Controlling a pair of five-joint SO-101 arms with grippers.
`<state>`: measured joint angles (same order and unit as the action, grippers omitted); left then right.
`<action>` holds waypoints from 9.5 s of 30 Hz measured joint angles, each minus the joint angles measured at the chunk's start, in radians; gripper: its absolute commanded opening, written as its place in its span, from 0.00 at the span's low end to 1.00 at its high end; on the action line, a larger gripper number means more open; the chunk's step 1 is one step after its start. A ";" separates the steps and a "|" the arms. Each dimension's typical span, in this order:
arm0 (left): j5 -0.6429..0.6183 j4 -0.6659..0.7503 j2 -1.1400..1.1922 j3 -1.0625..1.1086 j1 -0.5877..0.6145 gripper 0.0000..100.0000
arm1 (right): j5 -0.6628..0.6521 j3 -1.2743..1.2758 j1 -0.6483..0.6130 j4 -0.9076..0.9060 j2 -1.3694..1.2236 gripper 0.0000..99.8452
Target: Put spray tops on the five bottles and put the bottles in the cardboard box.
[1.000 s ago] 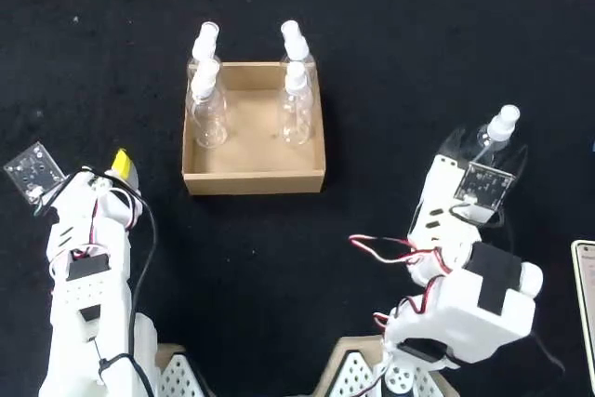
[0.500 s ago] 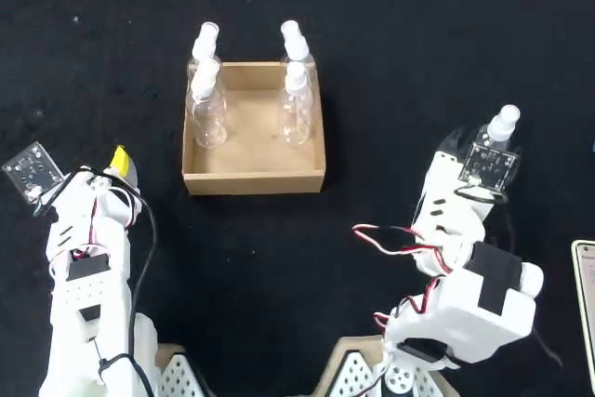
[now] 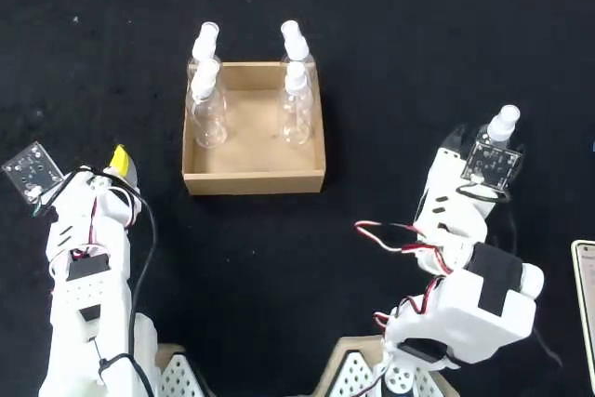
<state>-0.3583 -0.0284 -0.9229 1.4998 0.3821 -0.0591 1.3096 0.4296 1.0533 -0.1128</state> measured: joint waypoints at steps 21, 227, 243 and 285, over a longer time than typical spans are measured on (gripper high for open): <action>0.000 0.000 0.000 0.000 0.000 0.18 | 0.068 0.063 0.012 0.141 0.046 0.01; 0.273 -0.488 -0.634 0.123 -0.117 0.03 | -0.014 -0.040 -0.367 -1.765 1.324 0.01; 0.296 -0.752 -0.887 0.141 -0.232 0.03 | -0.014 0.348 -0.336 -2.044 1.909 0.01; 0.311 -1.224 -0.885 0.178 -0.244 0.03 | -0.015 0.377 -0.334 -2.351 1.910 0.01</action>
<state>-0.0468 -1.2528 -1.8082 1.6778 0.1381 -0.0744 1.6870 0.0951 -1.2973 1.7975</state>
